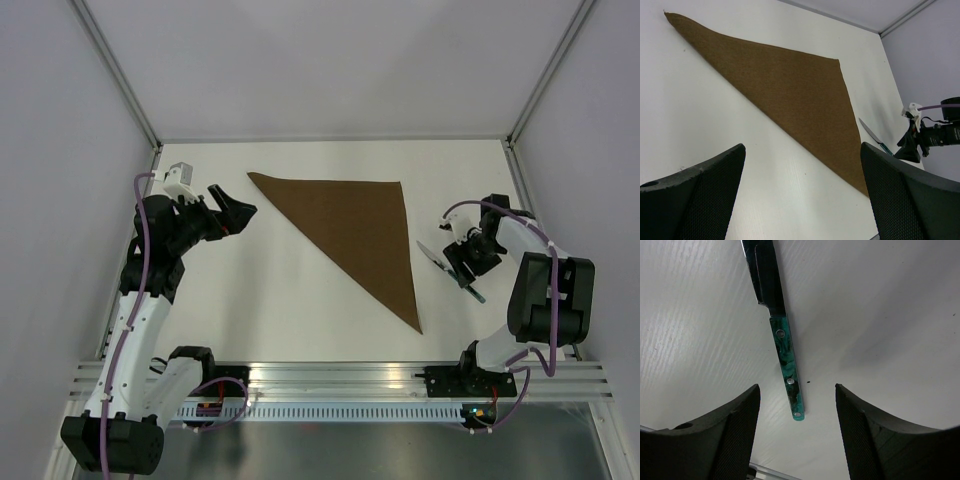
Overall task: Fold the napkin, place the utensils inside, and roll it up
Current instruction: Grab a utensil with the right arm
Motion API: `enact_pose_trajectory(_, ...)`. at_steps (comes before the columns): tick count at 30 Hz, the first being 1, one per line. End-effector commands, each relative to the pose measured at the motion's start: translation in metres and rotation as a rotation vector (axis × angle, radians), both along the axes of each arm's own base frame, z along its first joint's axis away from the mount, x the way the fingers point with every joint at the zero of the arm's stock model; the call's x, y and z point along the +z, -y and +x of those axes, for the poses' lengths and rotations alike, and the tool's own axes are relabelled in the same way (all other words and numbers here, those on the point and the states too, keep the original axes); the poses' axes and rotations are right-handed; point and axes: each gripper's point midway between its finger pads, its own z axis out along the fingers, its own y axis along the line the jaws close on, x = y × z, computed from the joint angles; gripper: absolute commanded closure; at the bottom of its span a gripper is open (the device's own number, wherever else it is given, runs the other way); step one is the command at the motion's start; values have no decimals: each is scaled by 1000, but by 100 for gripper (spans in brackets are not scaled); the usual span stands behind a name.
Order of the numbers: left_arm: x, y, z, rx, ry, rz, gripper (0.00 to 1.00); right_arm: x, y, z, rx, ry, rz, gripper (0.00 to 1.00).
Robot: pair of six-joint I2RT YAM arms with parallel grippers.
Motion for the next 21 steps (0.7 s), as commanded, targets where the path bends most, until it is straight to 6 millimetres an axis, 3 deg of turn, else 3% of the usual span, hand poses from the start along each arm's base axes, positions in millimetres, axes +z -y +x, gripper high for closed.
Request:
enact_pose_trajectory(1,21,5,-1,-18,42,-34,0,4,3,11,58,70,-32,32)
enact_pose_trajectory(13,15,3,1,-7,28,-30,0,-24,0,20,80,62,-93,33)
enact_pose_trajectory(16,13,2,1,-4,26,-24,0,-30,-1,18,88,54,-99,42)
enact_pose_trajectory(21,12,2,2,0,21,-21,0,-42,1,6,109,30,-140,66)
